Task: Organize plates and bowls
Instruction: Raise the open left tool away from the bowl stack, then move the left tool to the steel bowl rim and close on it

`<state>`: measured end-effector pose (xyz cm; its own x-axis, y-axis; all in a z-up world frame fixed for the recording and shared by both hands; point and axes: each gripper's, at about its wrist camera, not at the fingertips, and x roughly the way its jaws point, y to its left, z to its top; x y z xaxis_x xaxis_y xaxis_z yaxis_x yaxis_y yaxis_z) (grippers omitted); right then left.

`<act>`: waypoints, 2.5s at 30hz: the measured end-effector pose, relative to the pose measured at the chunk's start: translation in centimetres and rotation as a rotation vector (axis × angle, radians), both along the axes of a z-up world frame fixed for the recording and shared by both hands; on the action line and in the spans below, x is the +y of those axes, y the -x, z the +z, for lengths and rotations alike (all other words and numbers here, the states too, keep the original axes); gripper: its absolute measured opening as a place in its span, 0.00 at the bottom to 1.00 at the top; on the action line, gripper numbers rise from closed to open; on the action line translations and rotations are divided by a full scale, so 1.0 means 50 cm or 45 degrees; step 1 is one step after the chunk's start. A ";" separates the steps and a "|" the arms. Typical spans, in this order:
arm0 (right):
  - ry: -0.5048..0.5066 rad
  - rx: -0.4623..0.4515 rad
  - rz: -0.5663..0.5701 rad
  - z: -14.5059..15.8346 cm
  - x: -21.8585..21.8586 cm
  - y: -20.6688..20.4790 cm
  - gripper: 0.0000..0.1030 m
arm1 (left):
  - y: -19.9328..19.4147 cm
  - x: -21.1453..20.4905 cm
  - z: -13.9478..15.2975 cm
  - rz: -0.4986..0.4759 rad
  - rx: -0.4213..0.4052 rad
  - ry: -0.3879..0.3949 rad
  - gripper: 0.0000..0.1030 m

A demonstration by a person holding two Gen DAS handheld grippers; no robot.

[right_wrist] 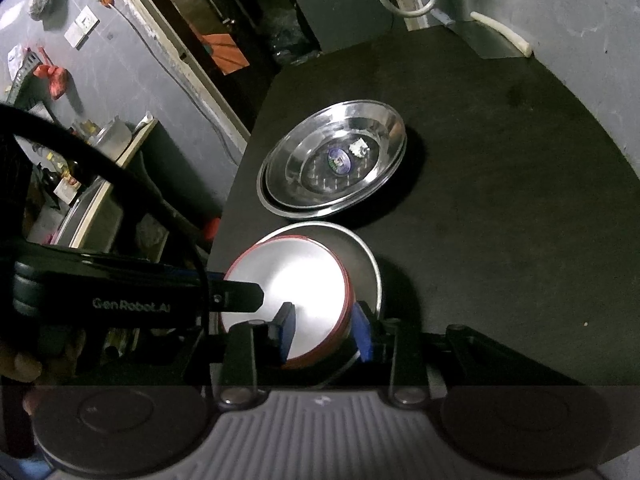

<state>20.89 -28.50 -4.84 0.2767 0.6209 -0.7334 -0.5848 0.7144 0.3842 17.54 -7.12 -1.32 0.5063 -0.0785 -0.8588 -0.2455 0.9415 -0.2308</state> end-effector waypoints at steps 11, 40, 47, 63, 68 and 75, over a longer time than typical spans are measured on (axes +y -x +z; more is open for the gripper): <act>-0.009 -0.066 -0.109 0.021 -0.035 -0.003 0.72 | 0.033 0.038 0.017 0.163 -0.057 -0.075 0.98; 0.123 -0.139 -0.247 0.011 -0.090 -0.016 1.00 | 0.061 0.063 -0.028 0.264 0.103 -0.134 0.99; 0.131 -0.132 -0.235 0.004 -0.086 -0.026 1.00 | 0.059 0.062 -0.027 0.262 0.108 -0.137 0.99; 0.204 -0.070 -0.209 -0.023 -0.067 -0.055 1.00 | 0.041 0.070 -0.049 0.218 0.189 -0.156 0.99; 0.241 -0.046 -0.205 -0.035 -0.060 -0.063 1.00 | 0.037 0.070 -0.052 0.198 0.193 -0.151 0.99; 0.246 -0.024 -0.200 -0.040 -0.055 -0.065 1.00 | 0.022 0.062 -0.065 0.157 0.217 -0.159 0.99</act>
<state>24.13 -31.25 -6.83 0.3736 0.4181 -0.8281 -0.4666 0.8562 0.2218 16.42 -4.02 -4.56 0.3524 0.0870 -0.9318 -0.3858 0.9206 -0.0600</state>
